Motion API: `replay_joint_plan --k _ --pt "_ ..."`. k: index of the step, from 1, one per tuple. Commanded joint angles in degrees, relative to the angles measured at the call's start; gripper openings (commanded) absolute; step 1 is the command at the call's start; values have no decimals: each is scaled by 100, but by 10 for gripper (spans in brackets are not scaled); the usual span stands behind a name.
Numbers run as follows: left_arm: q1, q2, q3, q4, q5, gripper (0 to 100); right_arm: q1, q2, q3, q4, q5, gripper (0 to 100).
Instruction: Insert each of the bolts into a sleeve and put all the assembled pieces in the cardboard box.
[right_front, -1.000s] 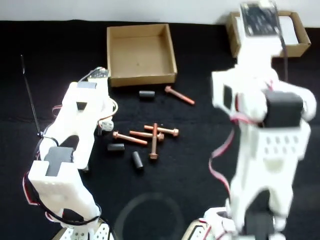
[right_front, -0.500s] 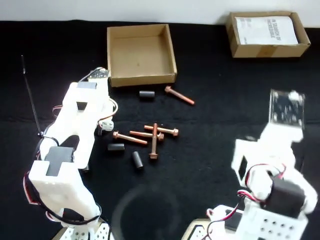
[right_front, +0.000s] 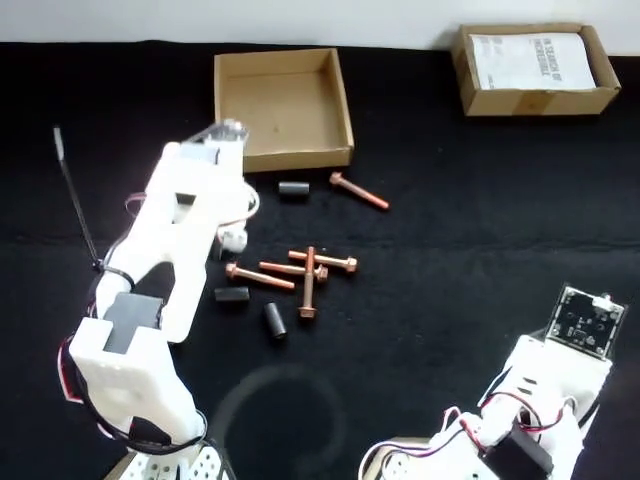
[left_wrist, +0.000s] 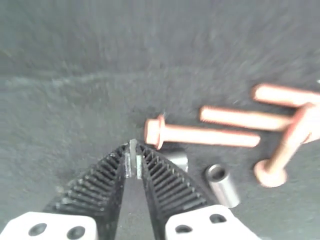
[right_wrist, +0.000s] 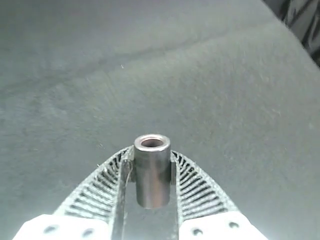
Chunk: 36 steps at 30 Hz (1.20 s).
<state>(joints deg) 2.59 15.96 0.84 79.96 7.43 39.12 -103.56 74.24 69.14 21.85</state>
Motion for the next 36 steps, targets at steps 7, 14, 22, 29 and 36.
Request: replay_joint_plan --k 7,14,22,29,36 --pt "919 -22 -2378 563 1380 9 620 -154 497 48 53 6" --pt "1868 629 -2712 -800 2919 11 673 -154 532 48 53 6" --pt "2343 2536 -4127 -1125 4132 136 664 -154 576 48 62 6" --pt "2158 3143 -4989 -1125 4580 164 620 -154 576 57 70 6" --pt "1745 3688 -5341 -1169 4580 165 620 -154 576 57 70 6"
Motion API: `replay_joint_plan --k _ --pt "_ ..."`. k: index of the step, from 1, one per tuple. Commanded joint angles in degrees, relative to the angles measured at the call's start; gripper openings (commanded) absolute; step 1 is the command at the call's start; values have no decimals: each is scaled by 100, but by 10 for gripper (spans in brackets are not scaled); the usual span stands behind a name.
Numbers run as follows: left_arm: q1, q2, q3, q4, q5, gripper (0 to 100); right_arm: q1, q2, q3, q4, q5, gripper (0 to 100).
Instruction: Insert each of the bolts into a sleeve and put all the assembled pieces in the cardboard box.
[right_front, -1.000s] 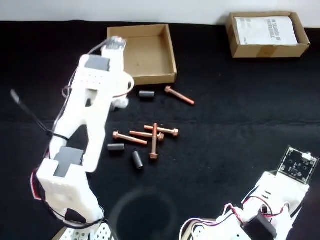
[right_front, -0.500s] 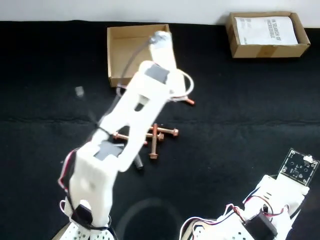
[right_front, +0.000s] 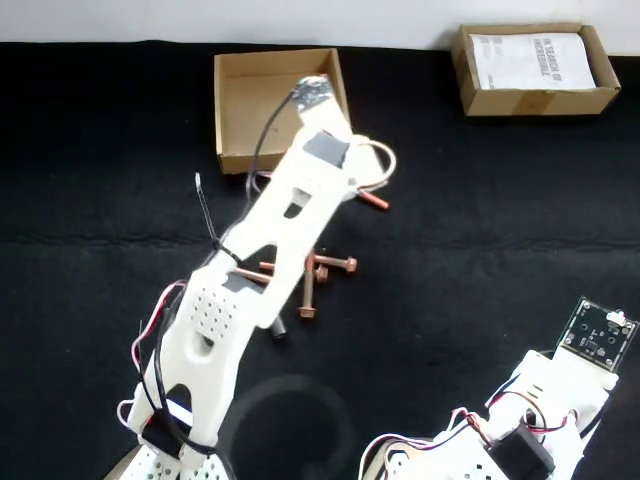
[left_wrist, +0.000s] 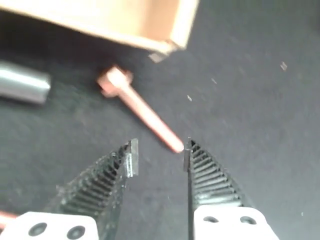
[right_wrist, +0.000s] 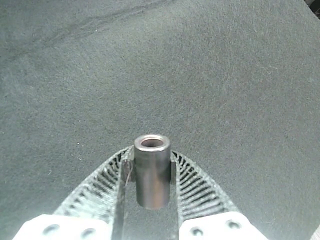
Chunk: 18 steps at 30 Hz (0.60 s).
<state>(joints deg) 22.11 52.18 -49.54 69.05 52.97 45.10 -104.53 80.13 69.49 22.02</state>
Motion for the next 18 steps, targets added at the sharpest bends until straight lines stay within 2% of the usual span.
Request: replay_joint_plan --k 1,7,18 --pt "-259 171 -374 -88 26 165 22 -57 -13 22 53 6" --pt "-453 927 -1130 -70 9 167 22 -57 -22 22 53 6" --pt "-286 1965 -2545 -35 0 164 13 -57 -13 22 62 6"
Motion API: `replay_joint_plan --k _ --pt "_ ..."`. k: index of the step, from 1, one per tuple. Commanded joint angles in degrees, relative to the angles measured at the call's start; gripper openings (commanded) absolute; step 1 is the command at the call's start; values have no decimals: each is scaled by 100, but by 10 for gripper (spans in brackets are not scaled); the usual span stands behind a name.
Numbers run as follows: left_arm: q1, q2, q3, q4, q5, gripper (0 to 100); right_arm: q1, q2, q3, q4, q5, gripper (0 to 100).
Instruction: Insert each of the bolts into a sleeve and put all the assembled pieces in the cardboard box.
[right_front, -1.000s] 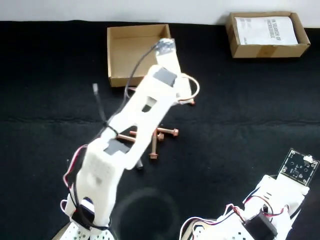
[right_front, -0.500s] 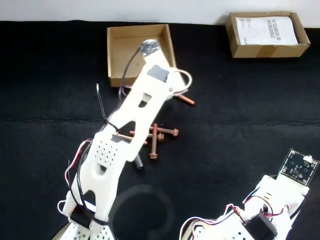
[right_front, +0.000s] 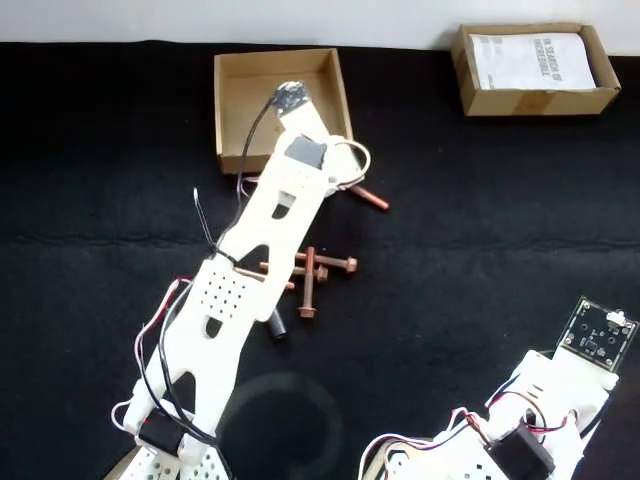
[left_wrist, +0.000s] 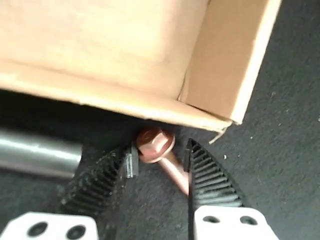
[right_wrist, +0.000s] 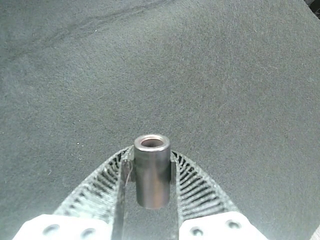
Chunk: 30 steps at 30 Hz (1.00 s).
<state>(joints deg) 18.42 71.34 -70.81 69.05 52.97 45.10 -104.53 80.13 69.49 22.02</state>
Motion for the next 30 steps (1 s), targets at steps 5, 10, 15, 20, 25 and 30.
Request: replay_joint_plan --k 5,10,15,20,25,30 --pt "198 145 -673 290 -9 114 -4 -57 -13 22 62 6" --pt "277 154 -716 290 -211 8 -330 -57 -4 22 35 6" --pt "435 145 -725 290 -642 21 -426 -57 -4 22 26 6" --pt "822 127 -725 334 -1389 21 -426 -57 119 13 44 6" --pt "1077 127 -725 360 -1556 146 -418 -57 119 13 53 6" --pt "1007 119 -734 624 -1301 238 -400 -57 110 13 53 6"
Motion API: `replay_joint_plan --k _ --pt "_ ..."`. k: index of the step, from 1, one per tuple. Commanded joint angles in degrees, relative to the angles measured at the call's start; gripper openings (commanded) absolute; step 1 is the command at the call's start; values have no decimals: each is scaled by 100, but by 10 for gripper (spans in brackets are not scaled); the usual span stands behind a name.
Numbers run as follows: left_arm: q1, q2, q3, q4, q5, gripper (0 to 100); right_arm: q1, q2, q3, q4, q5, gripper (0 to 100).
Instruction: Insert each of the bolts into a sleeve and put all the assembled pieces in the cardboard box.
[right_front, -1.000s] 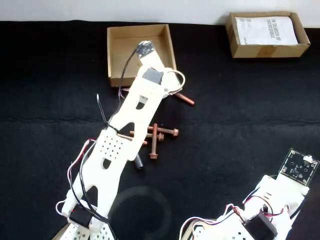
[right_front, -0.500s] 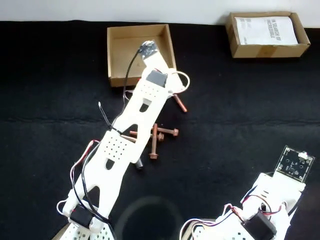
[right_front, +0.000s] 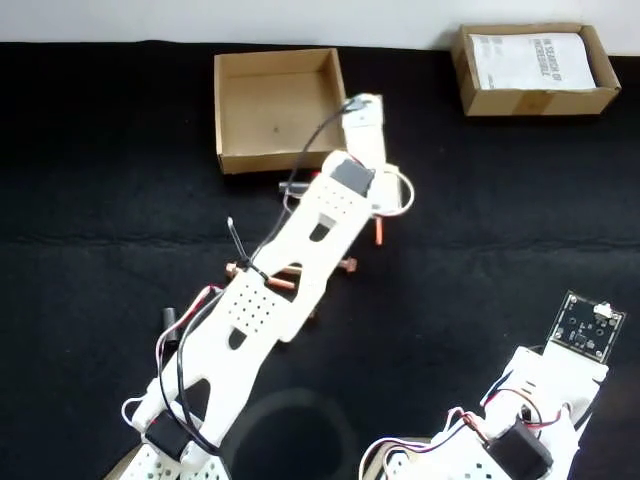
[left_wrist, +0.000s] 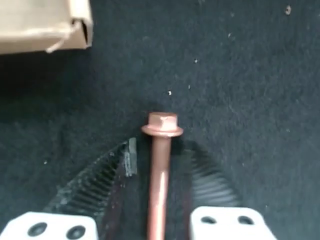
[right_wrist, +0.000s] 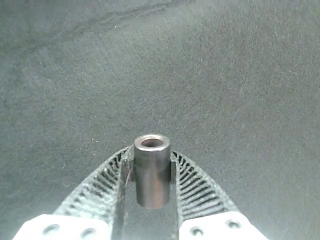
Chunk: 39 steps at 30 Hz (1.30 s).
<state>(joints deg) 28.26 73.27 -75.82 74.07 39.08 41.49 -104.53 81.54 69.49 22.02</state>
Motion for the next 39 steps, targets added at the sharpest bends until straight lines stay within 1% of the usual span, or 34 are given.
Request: replay_joint_plan --k 1,9,12,14,18,24,29,31,33,36,37,39 --pt "-13 -75 -233 132 88 238 -31 -57 -31 13 53 6" --pt "-57 -40 -207 114 70 238 -22 -57 -22 22 26 6" --pt "-57 -31 -189 132 -114 221 -22 -57 -22 22 26 6" --pt "-75 -31 -189 229 -158 161 -22 -57 -22 22 26 6" --pt "-101 -22 -189 237 -167 5 -22 -57 -22 22 26 6" --pt "-119 -22 -180 281 -167 8 -101 -57 -31 13 53 6" --pt "-347 -110 -347 404 -185 8 -224 -57 -84 4 26 6" --pt "-435 -207 -804 774 -545 8 -409 -57 -92 -31 26 6" --pt "-453 -321 -1279 1275 -1011 8 -760 -57 -92 -31 18 6" --pt "-453 -488 -2026 2127 -1609 8 -1516 -57 -92 -40 -18 6" --pt "-453 -620 -1982 2338 -1785 8 -1807 -57 -92 -48 -167 6" --pt "-462 -980 -1895 2681 -2092 8 -2352 -57 -92 -286 -800 6"
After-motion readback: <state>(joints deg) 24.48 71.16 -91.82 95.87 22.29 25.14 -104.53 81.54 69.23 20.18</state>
